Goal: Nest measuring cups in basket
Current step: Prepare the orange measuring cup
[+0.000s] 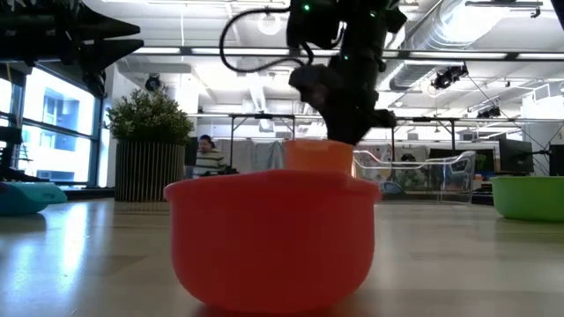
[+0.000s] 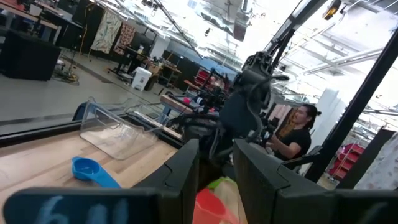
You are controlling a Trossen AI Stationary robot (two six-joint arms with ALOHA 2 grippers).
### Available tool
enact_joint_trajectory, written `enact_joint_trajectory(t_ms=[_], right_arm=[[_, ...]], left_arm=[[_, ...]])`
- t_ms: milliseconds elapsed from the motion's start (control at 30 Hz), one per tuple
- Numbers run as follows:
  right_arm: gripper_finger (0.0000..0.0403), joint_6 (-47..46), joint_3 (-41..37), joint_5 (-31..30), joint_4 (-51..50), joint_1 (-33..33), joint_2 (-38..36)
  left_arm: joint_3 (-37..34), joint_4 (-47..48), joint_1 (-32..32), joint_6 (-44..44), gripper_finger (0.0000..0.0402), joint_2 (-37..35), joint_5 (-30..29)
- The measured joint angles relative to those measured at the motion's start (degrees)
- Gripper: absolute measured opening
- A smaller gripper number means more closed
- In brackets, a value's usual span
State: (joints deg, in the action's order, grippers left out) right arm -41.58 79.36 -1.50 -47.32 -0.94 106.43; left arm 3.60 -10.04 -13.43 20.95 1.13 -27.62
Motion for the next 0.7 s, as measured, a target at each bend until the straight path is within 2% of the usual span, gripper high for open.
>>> enact_joint_trajectory(t_ms=[167,367,467,567,700], right_arm=[[0.0004,14.53,1.91,-2.57,-2.55,-1.10,-0.02],[0.0004,24.85,1.91,-1.51,-2.15,-1.36,0.50],[0.0003,28.42,1.91,-1.13,-2.03,-1.34,0.50],[0.0003,31.33,1.95,1.72,-1.54,-1.32,1.14],[0.0003,31.98,1.93,4.05,-1.69,-1.24,3.07]], left_arm=[[0.00,0.01,0.01,0.00,0.0090,-0.01,0.00],[0.00,0.02,0.00,-0.02,0.0090,0.00,0.00],[0.00,0.04,0.01,-0.01,0.0090,-0.01,-0.03],[0.00,0.15,0.00,-0.02,0.0090,-0.01,-0.04],[0.00,0.26,0.00,-0.02,0.0090,0.00,-0.02]])
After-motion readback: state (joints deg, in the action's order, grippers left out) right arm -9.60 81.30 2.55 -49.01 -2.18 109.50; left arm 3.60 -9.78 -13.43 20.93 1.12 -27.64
